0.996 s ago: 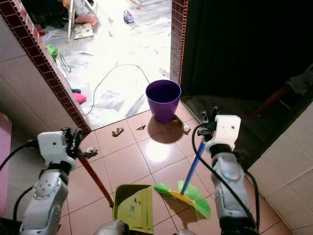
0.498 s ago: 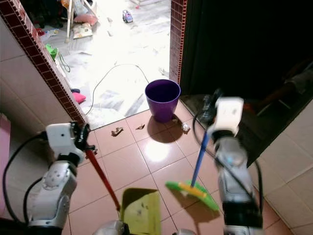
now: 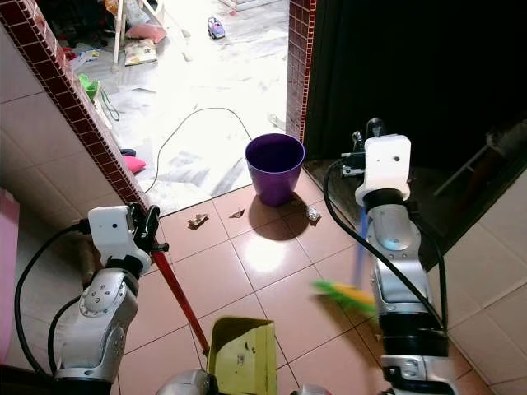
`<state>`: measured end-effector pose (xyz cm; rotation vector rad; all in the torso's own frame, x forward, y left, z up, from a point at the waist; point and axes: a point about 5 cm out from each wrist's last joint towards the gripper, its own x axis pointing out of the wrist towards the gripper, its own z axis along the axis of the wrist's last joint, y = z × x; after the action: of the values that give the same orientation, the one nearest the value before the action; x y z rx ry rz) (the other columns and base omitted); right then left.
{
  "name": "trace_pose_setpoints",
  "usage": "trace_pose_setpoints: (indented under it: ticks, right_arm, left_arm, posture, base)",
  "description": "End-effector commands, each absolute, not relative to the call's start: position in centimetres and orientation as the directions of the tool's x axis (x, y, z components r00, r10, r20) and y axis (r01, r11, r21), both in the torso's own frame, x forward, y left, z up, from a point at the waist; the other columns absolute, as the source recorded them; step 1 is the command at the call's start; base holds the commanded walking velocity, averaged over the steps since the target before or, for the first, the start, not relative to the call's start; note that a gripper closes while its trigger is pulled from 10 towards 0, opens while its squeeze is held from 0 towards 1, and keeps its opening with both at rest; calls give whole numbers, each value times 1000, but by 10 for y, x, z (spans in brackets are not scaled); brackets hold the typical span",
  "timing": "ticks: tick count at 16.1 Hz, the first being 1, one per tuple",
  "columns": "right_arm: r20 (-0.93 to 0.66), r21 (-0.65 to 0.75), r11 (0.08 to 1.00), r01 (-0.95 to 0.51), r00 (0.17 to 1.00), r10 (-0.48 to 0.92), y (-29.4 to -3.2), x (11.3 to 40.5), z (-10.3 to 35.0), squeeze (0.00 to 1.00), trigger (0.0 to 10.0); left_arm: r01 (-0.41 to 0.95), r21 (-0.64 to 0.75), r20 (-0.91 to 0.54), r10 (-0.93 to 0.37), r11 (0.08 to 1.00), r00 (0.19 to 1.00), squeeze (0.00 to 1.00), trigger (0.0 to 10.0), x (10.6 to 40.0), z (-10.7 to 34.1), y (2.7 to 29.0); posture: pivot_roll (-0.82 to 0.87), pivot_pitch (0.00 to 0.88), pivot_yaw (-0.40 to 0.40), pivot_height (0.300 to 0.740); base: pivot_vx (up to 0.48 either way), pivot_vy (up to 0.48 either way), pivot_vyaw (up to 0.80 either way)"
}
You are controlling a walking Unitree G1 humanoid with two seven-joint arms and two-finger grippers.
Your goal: Sweep floor
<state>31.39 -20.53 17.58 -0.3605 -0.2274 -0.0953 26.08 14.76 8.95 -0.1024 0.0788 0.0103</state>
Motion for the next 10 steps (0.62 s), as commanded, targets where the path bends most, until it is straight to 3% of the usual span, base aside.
trace_pose_setpoints:
  ticks: [1, 6, 10]
  right_arm:
    - [248, -446, 870, 212, 963, -107, -216, 313, 181, 0, 10000]
    - [164, -463, 846, 263, 964, -210, -229, 310, 164, 0, 10000]
    - [106, -424, 858, 289, 957, -270, -232, 309, 145, 0, 10000]
  left_arm:
    - [-10, -102, -34, 7, 995, 999, 0, 10000, 265, 101, 147]
    - [1, -112, -37, -5, 994, 999, 0, 10000, 267, 100, 144]
    - [-2, -122, -38, -3, 993, 999, 0, 10000, 268, 101, 144]
  posture:
    - [-147, 0, 73, 740]
    - [-152, 0, 74, 740]
    - [-135, 0, 71, 740]
  base:
    - [0, -315, 0]
    - [0, -309, 0]
    - [0, 0, 0]
